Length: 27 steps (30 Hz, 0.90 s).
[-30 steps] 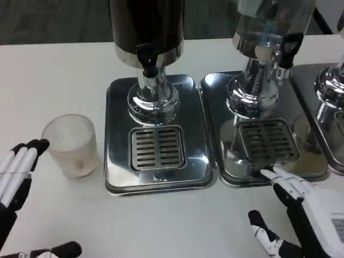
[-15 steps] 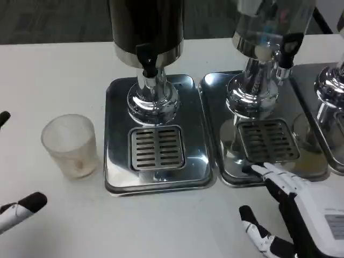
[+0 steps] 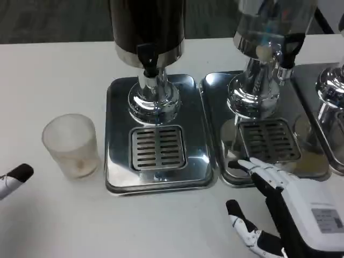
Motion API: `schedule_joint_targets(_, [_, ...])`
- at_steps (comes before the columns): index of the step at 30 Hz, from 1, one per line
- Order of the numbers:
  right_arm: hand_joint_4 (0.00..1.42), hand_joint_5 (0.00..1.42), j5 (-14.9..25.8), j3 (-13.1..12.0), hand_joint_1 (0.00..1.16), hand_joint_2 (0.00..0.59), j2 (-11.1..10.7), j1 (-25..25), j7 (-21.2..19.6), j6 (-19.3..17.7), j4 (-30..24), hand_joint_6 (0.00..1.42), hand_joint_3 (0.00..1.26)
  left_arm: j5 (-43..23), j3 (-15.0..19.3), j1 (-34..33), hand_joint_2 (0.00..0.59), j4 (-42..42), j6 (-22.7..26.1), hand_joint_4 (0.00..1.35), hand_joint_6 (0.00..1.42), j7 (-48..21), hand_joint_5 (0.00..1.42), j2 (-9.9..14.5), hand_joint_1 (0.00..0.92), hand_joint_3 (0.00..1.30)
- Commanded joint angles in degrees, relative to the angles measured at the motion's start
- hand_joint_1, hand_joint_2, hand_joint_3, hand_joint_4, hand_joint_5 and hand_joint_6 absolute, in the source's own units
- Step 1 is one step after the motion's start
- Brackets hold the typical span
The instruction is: Grasp the cup under the faucet to collect the drink, then remove the cup.
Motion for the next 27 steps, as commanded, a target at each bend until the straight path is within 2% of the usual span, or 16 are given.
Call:
schedule_joint_targets(1, [0.2,0.22,0.0,0.6,0.53,0.413,0.5,-0.6,0.0,0.2,0.6,0.27,0.28,-0.1,-2.1,-4.0,0.0,6.1,-2.0,0.0,0.23,-1.0,0.14,1.6,0.062,0.0])
schedule_joint_targets(14, [0.22,0.23,0.0,1.9,0.53,0.413,0.9,-1.4,0.2,0.3,0.9,0.27,0.3,1.5,-8.2,-11.2,0.0,15.8,-2.3,0.02,0.29,-1.2,0.22,2.8,0.146,0.0])
schedule_joint_targets(20, [0.22,0.24,-0.4,3.7,0.53,0.418,0.8,-2.2,0.3,-0.4,0.7,0.27,0.31,2.6,-10.5,-13.6,0.001,18.6,-0.4,0.04,0.33,-0.4,0.25,2.3,0.176,0.0])
schedule_joint_targets(27, [0.23,0.24,0.0,4.1,0.52,0.423,0.8,-2.6,0.6,-0.2,0.5,0.28,0.32,2.7,-12.9,-16.2,0.0,21.2,2.2,0.05,0.33,-0.9,0.26,2.0,0.18,0.0])
